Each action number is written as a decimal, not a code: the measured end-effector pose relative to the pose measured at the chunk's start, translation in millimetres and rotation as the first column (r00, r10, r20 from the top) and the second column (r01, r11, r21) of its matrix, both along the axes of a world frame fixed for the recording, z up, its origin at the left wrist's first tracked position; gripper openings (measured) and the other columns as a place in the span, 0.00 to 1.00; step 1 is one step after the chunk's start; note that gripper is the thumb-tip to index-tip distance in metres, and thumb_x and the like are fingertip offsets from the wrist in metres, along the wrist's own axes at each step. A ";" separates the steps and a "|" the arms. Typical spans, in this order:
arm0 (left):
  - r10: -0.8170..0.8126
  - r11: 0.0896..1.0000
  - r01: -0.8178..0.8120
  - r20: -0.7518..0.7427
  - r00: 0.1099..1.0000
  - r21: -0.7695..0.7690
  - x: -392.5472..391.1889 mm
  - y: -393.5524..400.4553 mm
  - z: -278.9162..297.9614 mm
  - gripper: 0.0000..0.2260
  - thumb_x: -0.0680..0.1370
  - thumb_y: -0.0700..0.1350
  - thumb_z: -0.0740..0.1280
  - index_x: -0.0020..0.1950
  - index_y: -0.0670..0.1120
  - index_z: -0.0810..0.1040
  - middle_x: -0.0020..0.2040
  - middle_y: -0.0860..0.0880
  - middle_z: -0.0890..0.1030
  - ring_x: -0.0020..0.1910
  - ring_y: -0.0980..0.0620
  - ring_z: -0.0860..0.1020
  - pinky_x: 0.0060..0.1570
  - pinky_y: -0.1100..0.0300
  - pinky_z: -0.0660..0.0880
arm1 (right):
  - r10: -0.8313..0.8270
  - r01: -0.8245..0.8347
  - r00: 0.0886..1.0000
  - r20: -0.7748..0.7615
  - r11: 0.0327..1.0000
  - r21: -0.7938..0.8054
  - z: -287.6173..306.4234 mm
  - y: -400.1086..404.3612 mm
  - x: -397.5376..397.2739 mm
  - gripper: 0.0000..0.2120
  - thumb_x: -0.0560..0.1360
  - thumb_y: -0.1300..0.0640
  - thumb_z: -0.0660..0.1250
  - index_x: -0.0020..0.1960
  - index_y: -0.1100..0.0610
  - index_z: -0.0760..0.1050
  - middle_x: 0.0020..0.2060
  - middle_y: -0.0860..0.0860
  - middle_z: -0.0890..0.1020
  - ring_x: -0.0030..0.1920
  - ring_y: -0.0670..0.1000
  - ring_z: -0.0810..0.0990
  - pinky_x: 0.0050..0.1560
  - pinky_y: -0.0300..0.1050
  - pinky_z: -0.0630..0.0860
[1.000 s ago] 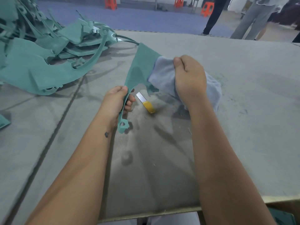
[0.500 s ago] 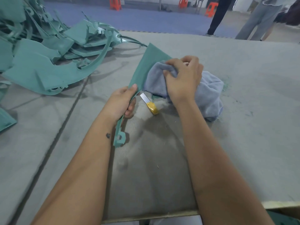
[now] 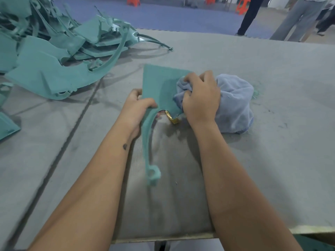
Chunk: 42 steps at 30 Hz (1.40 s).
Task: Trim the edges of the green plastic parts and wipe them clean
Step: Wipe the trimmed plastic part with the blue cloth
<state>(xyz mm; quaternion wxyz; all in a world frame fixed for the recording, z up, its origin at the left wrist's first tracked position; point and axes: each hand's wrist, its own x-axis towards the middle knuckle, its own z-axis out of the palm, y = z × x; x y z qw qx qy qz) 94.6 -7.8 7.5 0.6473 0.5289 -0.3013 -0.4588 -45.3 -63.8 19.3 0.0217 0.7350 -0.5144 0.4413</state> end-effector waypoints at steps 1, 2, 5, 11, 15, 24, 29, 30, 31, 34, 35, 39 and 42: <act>-0.028 1.000 0.028 0.008 1.000 -0.010 0.1 0.3 1.2 0.14 0.72 0.27 0.60 0.49 0.45 0.71 0.44 0.38 0.79 0.26 0.45 0.77 0.21 0.62 0.71 | -0.019 0.021 0.998 0.052 0.999 -0.048 1.3 2.8 -0.2 0.12 0.68 0.66 0.61 0.45 0.57 0.80 0.42 0.57 0.74 0.40 0.58 0.72 0.38 0.50 0.68; -0.062 0.998 0.063 0.027 0.998 -0.026 -0.5 0.3 1.5 0.16 0.73 0.28 0.60 0.54 0.46 0.72 0.47 0.39 0.80 0.28 0.44 0.77 0.21 0.63 0.70 | -0.023 0.031 0.996 0.089 0.995 -0.096 2.3 5.1 -0.2 0.11 0.69 0.66 0.61 0.43 0.57 0.81 0.42 0.58 0.74 0.41 0.58 0.72 0.39 0.51 0.69; -0.129 0.988 0.135 0.088 0.988 -0.071 -3.6 1.4 -1.2 0.23 0.75 0.29 0.60 0.62 0.53 0.73 0.44 0.47 0.83 0.33 0.47 0.80 0.25 0.61 0.75 | 0.102 -0.095 0.979 0.176 0.994 -0.048 4.3 9.3 4.4 0.11 0.74 0.61 0.60 0.47 0.53 0.81 0.51 0.53 0.74 0.48 0.54 0.74 0.47 0.47 0.71; -0.181 0.972 0.211 0.246 0.952 -0.103 0.1 0.5 -9.1 0.33 0.72 0.25 0.54 0.66 0.59 0.69 0.41 0.52 0.84 0.38 0.53 0.81 0.35 0.61 0.76 | 0.300 -0.304 0.950 0.083 0.952 0.038 4.1 23.0 27.4 0.14 0.73 0.61 0.64 0.56 0.52 0.81 0.49 0.53 0.79 0.48 0.55 0.77 0.43 0.51 0.74; -0.194 0.958 0.239 0.251 0.948 -0.160 -3.3 2.7 -12.2 0.16 0.79 0.27 0.54 0.59 0.45 0.70 0.46 0.41 0.76 0.48 0.44 0.76 0.54 0.49 0.73 | 0.440 -0.439 0.898 -0.019 0.897 0.044 1.3 24.3 30.9 0.11 0.70 0.54 0.67 0.50 0.55 0.83 0.43 0.53 0.80 0.45 0.57 0.77 0.45 0.56 0.73; -0.317 0.925 0.308 -0.006 0.949 -0.221 -1.7 2.1 -13.1 0.33 0.74 0.21 0.54 0.65 0.56 0.71 0.55 0.46 0.80 0.49 0.44 0.81 0.41 0.54 0.82 | 0.193 -0.241 0.938 0.288 0.960 0.141 6.0 -3.6 33.9 0.10 0.74 0.64 0.61 0.53 0.55 0.78 0.50 0.53 0.76 0.49 0.55 0.77 0.46 0.50 0.73; -0.310 0.930 0.303 0.001 0.951 -0.208 -1.4 1.6 -15.0 0.34 0.75 0.21 0.55 0.68 0.55 0.68 0.56 0.47 0.80 0.50 0.45 0.81 0.44 0.53 0.81 | 0.130 -0.190 0.925 0.358 0.972 0.138 5.8 -13.2 38.1 0.12 0.74 0.65 0.61 0.51 0.53 0.80 0.53 0.48 0.78 0.53 0.52 0.76 0.51 0.43 0.72; -0.305 0.931 0.300 0.010 0.952 -0.209 -1.6 1.7 -14.3 0.33 0.75 0.21 0.55 0.67 0.56 0.69 0.55 0.47 0.80 0.49 0.46 0.81 0.44 0.52 0.81 | 0.194 -0.240 0.923 0.333 0.965 0.103 2.8 -11.2 39.5 0.14 0.74 0.66 0.62 0.55 0.55 0.81 0.55 0.49 0.80 0.56 0.53 0.76 0.56 0.43 0.72; -0.303 0.930 0.298 0.010 0.953 -0.215 -1.9 1.7 -13.7 0.33 0.75 0.21 0.55 0.66 0.56 0.69 0.55 0.46 0.80 0.48 0.47 0.81 0.44 0.52 0.81 | 0.267 -0.304 0.911 0.314 0.949 0.076 -0.4 -8.7 40.5 0.16 0.73 0.67 0.63 0.59 0.59 0.80 0.58 0.52 0.80 0.60 0.54 0.76 0.62 0.44 0.71; -0.295 0.930 0.284 -0.011 0.956 -0.235 -2.4 1.7 -12.7 0.34 0.74 0.21 0.57 0.69 0.55 0.68 0.60 0.43 0.79 0.50 0.46 0.81 0.42 0.54 0.81 | 0.471 -0.483 0.863 0.184 0.875 0.025 -7.7 -1.2 39.6 0.19 0.71 0.69 0.66 0.62 0.62 0.77 0.64 0.58 0.77 0.68 0.57 0.72 0.72 0.46 0.63; -0.276 0.936 0.267 -0.007 0.961 -0.230 -2.9 1.8 -13.0 0.36 0.74 0.21 0.58 0.72 0.55 0.66 0.62 0.42 0.78 0.53 0.45 0.81 0.44 0.53 0.81 | 0.520 -0.524 0.849 0.095 0.851 0.025 -9.1 0.8 38.7 0.20 0.71 0.68 0.66 0.63 0.61 0.78 0.65 0.57 0.76 0.69 0.56 0.71 0.72 0.48 0.62; -0.193 0.960 0.201 0.059 0.979 -0.193 -5.1 2.9 -13.5 0.36 0.75 0.22 0.58 0.76 0.53 0.60 0.65 0.43 0.77 0.61 0.44 0.79 0.59 0.48 0.76 | 0.573 -0.558 0.810 -0.125 0.819 0.135 -10.1 5.2 39.3 0.24 0.75 0.63 0.62 0.70 0.51 0.71 0.72 0.47 0.68 0.75 0.46 0.60 0.74 0.49 0.54; -0.252 0.945 0.240 -0.027 0.967 -0.223 -4.6 3.0 -11.7 0.35 0.73 0.21 0.58 0.65 0.59 0.68 0.56 0.48 0.83 0.53 0.46 0.82 0.46 0.55 0.81 | 0.540 -0.516 0.835 -0.106 0.835 0.188 -6.5 5.7 42.5 0.28 0.76 0.65 0.58 0.74 0.51 0.64 0.76 0.47 0.61 0.76 0.46 0.55 0.75 0.51 0.47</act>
